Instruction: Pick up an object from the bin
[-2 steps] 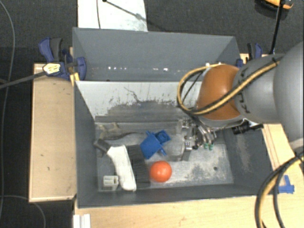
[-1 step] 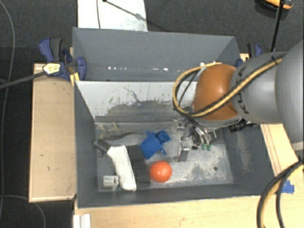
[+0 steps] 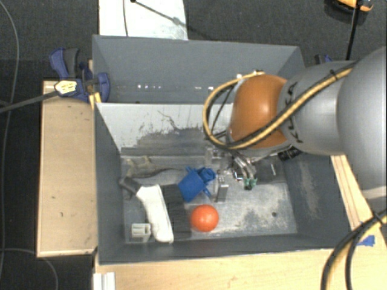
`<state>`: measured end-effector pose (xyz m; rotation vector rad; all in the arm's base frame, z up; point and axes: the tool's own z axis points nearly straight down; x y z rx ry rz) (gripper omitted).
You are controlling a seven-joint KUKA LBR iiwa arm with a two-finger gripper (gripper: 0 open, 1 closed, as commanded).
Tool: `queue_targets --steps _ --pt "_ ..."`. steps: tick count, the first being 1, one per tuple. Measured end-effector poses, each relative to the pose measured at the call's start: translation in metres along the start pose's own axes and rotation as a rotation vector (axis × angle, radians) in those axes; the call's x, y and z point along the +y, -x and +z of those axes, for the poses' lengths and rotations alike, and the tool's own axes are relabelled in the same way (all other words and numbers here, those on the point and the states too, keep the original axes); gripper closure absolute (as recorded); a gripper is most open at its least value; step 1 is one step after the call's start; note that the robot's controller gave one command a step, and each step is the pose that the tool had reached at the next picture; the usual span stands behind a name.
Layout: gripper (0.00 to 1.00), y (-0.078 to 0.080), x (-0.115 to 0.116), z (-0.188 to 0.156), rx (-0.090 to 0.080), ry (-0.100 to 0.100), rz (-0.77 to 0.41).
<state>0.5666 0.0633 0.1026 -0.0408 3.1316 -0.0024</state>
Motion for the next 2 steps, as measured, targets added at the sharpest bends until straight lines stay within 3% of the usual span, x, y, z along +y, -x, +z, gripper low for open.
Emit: queue_targets --steps 1,2 --pt "0.0 0.002 0.037 0.013 -0.009 0.004 -0.139" --pt "1.0 0.014 0.053 0.032 -0.003 0.001 -0.212"
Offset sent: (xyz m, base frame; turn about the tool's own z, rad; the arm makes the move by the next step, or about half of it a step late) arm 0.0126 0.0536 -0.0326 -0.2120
